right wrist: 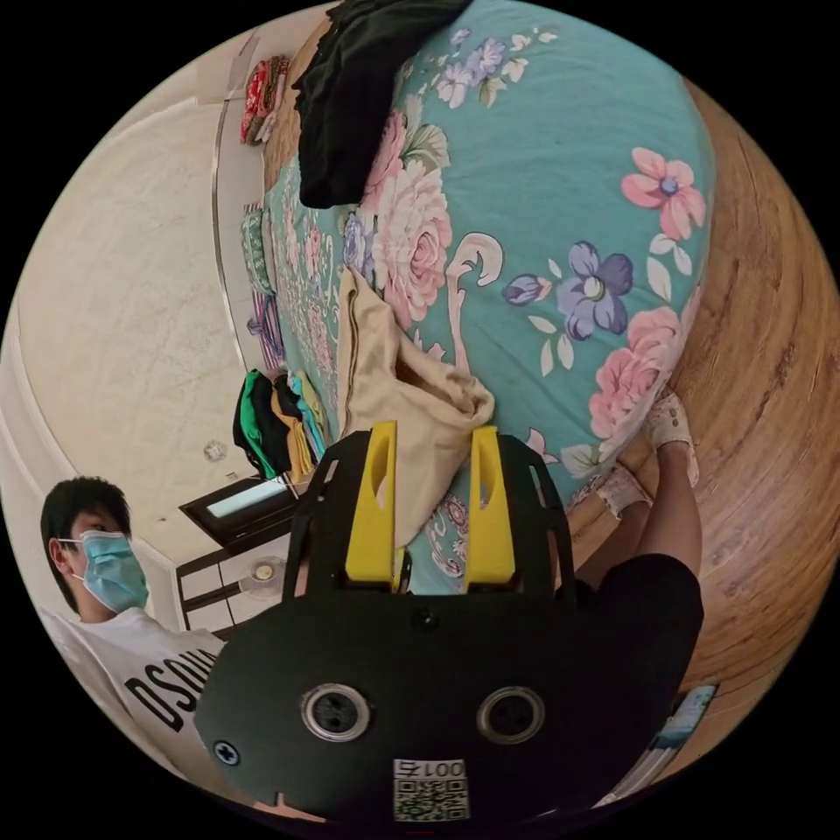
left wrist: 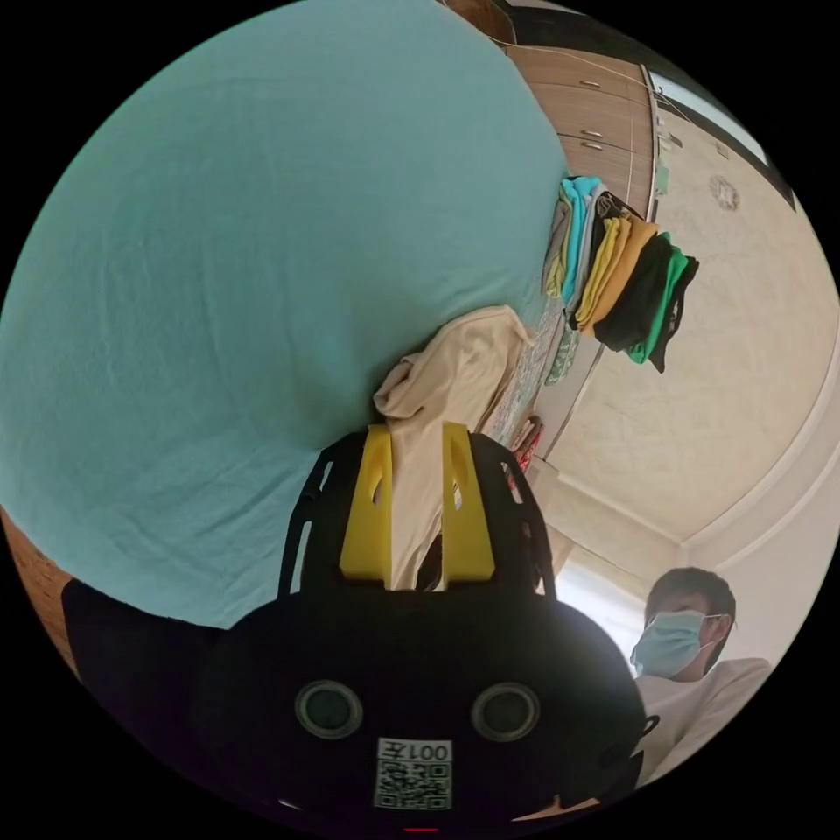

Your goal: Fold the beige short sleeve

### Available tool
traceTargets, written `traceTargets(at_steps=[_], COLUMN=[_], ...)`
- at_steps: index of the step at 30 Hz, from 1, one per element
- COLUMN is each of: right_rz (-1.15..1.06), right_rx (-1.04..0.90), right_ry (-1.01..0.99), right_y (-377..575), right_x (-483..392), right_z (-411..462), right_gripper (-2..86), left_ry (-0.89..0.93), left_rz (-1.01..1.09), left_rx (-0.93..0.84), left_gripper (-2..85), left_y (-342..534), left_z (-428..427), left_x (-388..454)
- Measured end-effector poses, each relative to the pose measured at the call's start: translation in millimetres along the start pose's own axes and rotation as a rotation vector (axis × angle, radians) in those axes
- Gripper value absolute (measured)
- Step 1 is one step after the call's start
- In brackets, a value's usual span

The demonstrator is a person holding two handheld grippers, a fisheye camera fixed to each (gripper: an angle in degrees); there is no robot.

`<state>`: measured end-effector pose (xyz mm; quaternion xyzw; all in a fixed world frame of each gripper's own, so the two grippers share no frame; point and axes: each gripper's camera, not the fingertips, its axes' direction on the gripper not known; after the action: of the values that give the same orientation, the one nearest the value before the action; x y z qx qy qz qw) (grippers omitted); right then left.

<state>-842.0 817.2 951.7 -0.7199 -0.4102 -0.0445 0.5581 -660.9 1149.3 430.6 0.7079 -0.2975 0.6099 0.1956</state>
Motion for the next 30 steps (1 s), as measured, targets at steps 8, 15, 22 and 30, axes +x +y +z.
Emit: traceTargets(at_steps=[8, 15, 22, 30], right_rz=[-0.01, -0.02, -0.472, -0.685], right_rx=[-0.019, 0.006, -0.072, -0.13], right_ry=[-0.082, -0.368, -0.613, -0.584], right_y=[-7.7, -11.5, -126.9, -135.9], right_x=[19.8, -1.1, -176.5, -269.8], right_z=[-24.1, -53.9, -36.3, -58.0], right_gripper=[2.7, 1.7, 1.5, 1.5], left_ry=[0.07, 0.246, 0.561, 0.568], left_rz=[0.035, 0.081, 0.397, 0.578], left_rx=[-0.026, -0.075, -0.214, -0.201], left_gripper=[-1.2, -1.2, -1.3, -1.2], left_y=[16.8, 32.2, 16.0, 53.6], left_z=[7.7, 24.8, 126.2, 152.8], left_x=[-12.8, 21.6, 168.1, 206.3])
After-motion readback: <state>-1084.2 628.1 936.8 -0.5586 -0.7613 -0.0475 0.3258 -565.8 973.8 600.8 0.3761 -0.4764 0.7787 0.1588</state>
